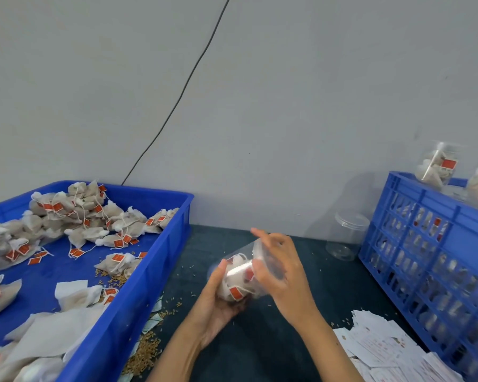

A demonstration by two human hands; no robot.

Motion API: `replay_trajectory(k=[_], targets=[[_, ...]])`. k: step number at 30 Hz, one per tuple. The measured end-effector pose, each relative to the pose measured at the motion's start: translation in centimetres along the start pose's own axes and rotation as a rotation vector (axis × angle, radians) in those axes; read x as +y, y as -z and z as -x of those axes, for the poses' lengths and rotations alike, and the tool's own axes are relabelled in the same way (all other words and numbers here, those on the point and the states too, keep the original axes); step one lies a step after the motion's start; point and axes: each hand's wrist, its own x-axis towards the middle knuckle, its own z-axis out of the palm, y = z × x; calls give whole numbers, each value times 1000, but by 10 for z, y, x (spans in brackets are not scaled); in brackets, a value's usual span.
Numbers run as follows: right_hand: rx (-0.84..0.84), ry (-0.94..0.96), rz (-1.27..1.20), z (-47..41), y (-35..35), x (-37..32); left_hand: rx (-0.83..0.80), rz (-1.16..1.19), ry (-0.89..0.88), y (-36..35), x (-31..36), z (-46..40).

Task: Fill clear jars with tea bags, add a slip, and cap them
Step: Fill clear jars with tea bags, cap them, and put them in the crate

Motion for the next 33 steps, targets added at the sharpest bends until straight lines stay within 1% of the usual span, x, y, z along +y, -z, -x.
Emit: replay_trajectory(k=[2,3,5,6,8,9,10,13,14,15,17,18,20,21,23,25,28,30,33], targets=[[94,-160,-172,-4,-4,-6,30,-75,-185,-6,1,-2],[114,-244,-228,-4,-5,-8,43,-132,-264,-8,2,-2],[93,-392,-261,-4,-2,-10,87,-212,-369,-11,2,0],[45,-438,-262,-5,0,-11,106,-223,-392,-13,2,1],[-85,-461,-250,-10,5,-16,132,-184,-380,-13,2,2],[-120,-458,-213,-14,8,-17,138,-138,-351,-11,2,1],[-151,-418,-174,-15,10,-17,136,-86,-312,-10,2,0],[-315,-207,-185,-6,19,-18,114,6,-201,-6,2,1],[-323,-181,-163,-2,20,-16,110,5,-198,-5,2,1],[-286,-191,-138,0,20,-13,114,-9,-214,-5,2,1],[-186,-282,-92,-1,13,-13,143,-73,-272,-6,3,1],[-176,-350,-44,-2,11,-14,155,-108,-291,-6,2,1],[-212,-463,16,-3,10,-14,171,-141,-300,-5,2,1],[-248,-479,-15,-3,12,-13,176,-127,-290,-5,2,1],[-294,-432,-120,-2,16,-12,180,-64,-248,-3,3,1],[-312,-341,-181,-2,20,-11,153,-4,-197,-1,2,0],[-295,-243,-126,-1,20,-5,123,18,-145,-2,-2,2],[-250,-275,-76,-2,19,-1,137,-10,-163,-3,-3,2],[-202,-369,-70,-3,18,1,170,-40,-195,-3,-5,-1]])
